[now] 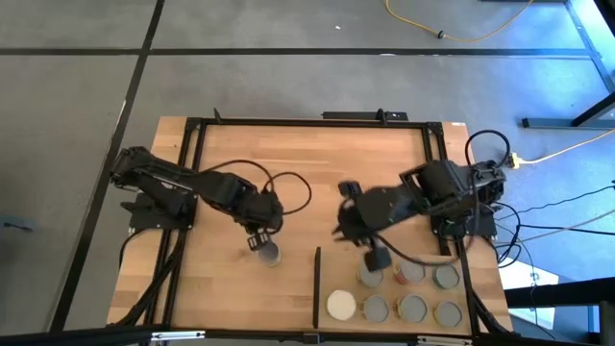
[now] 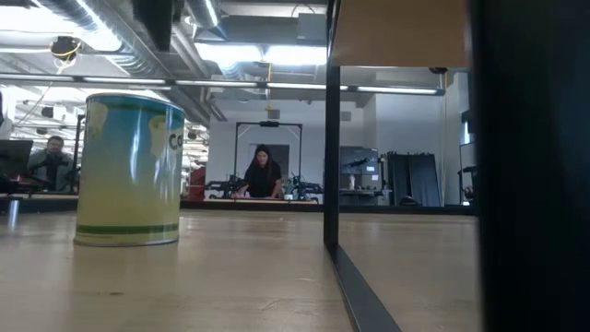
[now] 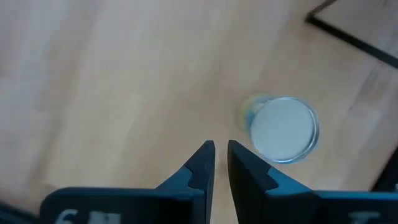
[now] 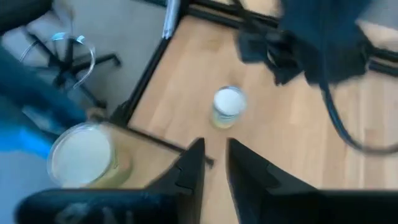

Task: Pick and place cans onto a shelf
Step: Put the canned carrots on the shelf

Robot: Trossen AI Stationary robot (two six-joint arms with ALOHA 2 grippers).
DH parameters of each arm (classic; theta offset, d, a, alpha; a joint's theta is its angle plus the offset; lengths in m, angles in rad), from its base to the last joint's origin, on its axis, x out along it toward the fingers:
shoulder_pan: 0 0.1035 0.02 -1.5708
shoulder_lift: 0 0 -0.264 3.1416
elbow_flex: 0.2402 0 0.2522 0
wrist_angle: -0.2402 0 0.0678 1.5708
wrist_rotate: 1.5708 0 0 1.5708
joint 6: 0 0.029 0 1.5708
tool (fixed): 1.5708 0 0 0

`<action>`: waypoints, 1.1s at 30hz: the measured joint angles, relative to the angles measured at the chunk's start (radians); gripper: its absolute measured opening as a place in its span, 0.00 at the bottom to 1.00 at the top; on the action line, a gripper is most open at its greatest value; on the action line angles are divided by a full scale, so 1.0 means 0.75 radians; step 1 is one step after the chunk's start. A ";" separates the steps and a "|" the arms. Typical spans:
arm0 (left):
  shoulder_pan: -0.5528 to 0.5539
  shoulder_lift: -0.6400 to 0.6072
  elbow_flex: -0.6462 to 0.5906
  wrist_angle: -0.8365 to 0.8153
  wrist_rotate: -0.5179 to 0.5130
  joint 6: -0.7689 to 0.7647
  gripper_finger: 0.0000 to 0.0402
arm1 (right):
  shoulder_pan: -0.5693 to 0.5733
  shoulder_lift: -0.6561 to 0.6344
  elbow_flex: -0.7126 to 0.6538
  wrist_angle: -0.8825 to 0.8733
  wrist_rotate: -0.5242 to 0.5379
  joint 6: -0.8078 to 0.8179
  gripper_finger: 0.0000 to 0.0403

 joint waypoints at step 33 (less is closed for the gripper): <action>-0.350 -0.438 0.232 -0.364 -0.394 -0.329 0.09 | -0.291 0.638 0.000 0.473 -0.320 0.129 0.17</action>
